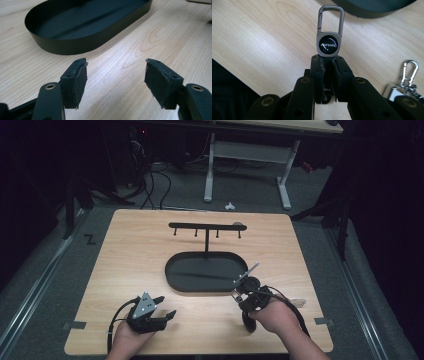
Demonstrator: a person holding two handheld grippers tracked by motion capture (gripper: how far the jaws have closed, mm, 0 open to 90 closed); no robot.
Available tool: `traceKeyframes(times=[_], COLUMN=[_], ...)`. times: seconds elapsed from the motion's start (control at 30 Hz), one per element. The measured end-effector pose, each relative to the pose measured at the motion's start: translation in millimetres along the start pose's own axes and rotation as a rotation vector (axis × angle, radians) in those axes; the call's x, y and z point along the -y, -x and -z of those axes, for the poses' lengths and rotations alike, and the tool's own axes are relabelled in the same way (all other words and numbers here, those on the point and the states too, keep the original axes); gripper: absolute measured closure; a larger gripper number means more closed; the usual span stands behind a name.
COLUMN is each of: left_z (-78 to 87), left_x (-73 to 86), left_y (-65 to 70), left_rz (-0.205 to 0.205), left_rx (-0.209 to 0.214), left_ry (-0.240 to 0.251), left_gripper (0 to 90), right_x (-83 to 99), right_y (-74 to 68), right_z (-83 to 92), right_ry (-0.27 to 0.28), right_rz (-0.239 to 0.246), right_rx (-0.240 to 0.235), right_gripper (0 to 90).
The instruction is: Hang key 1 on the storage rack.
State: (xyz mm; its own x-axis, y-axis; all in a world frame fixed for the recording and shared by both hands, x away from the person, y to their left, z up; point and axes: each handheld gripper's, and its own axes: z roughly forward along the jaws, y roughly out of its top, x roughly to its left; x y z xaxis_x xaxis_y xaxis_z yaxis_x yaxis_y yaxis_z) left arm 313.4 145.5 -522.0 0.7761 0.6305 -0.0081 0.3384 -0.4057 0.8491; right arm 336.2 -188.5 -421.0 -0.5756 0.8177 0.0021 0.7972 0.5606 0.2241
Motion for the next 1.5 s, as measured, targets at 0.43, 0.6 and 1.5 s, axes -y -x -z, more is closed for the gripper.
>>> traceKeyframes(times=[0.43, 0.6, 1.5], left_z=[1.2, 1.3, 1.6], left_x=[-0.3, -0.2, 0.3], left_y=[-1.6, -1.9, -2.2], left_rz=[0.004, 0.009, 0.002], left_rx=[-0.017, -0.020, -0.010], left_ry=[0.019, 0.020, 0.016], left_gripper=[32.2, 30.6, 30.6], right_x=[-12.8, -17.3, -70.8], right_y=[6.8, 7.1, 13.0], right_z=[20.1, 24.9, 33.9], right_ry=[0.059, 0.062, 0.137], right_rz=[0.004, -0.016, 0.000], right_rx=[0.008, 0.009, 0.024], right_gripper=[80.3, 80.3, 80.3])
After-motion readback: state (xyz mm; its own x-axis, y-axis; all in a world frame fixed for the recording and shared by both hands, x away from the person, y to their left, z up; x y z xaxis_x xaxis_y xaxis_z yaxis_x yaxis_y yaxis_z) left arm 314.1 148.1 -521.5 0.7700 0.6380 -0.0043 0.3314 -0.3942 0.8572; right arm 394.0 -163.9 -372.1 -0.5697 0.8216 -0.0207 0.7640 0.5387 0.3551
